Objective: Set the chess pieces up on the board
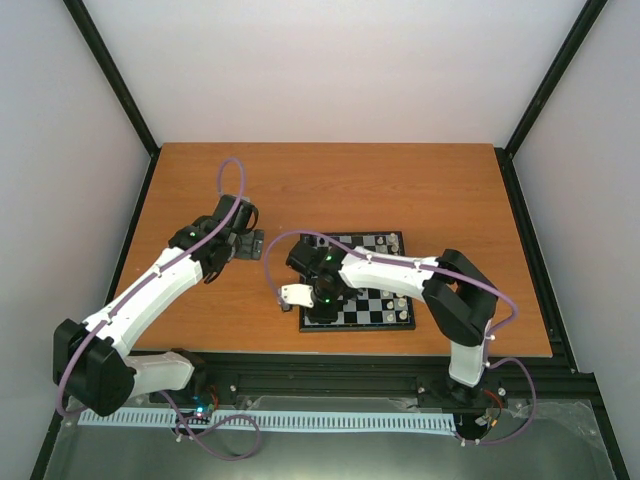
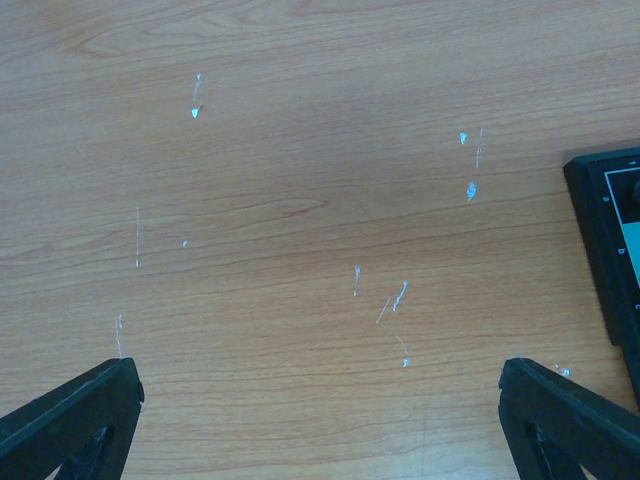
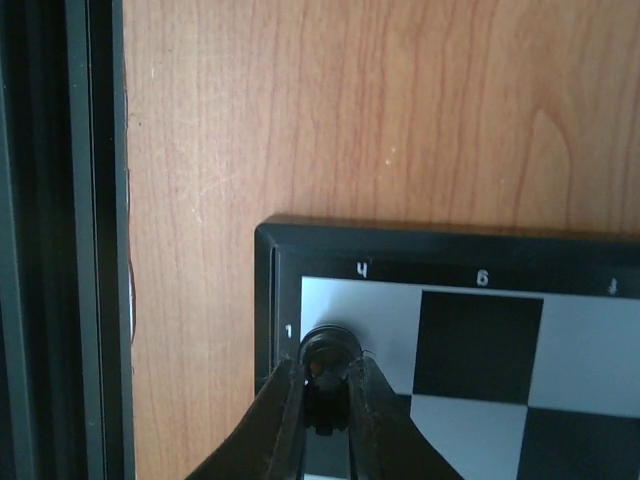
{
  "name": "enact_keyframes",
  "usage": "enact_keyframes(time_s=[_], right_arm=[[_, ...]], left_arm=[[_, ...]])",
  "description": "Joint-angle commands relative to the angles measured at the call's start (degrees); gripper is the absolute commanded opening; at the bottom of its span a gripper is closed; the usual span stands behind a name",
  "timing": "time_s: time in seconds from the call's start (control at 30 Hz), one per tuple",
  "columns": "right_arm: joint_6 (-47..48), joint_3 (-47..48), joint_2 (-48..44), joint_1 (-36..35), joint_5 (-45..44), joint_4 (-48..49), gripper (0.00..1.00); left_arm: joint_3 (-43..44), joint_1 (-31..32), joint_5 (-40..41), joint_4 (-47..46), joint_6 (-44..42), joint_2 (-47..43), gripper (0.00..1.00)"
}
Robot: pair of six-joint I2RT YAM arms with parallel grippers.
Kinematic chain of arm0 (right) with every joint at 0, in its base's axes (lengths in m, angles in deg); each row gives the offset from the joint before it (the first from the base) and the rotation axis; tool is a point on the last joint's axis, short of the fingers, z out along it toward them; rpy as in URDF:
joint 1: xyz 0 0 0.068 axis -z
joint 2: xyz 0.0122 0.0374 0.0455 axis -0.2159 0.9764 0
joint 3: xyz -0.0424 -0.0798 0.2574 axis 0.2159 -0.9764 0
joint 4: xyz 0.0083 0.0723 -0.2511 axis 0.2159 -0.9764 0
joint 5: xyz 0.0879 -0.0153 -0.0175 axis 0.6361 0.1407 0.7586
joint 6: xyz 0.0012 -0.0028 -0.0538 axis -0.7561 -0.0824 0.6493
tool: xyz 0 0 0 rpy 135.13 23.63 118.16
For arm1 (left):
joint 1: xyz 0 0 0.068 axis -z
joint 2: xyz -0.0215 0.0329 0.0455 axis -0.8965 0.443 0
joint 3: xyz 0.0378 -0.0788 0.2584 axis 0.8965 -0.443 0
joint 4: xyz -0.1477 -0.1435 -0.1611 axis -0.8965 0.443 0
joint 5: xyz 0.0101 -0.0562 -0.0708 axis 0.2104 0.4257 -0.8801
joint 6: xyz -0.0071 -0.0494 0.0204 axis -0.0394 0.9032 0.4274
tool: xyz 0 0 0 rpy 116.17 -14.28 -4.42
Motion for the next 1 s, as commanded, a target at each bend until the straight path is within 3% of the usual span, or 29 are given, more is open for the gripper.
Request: enact_keyframes(time_s=[0.0,0.47,0.77,0.97], right_arm=[[-0.3,2.3,2.1,-1.5,-1.4,-0.8,0.05],[-0.6,3.2,4.0,-1.9,-3.5,-0.4,0.06],[-0.8,3.0,3.8,-1.9,-3.8,-0.2,0.14],[-1.1,3.1,-1.0,-1.8,-6.1,-0.2,0.24]], left_arm=[[2.4,-0.2,-0.3,0.0,-0.9,0.3,1.00],[2.4,-0.2,-0.6,0.1,-0.9,0.5,1.00],[2.4,-0.2,-0.8,0.1,-1.0,0.5,1.00],[2.3,-0.2,-0.8,0.1,-0.9,0.5,1.00]])
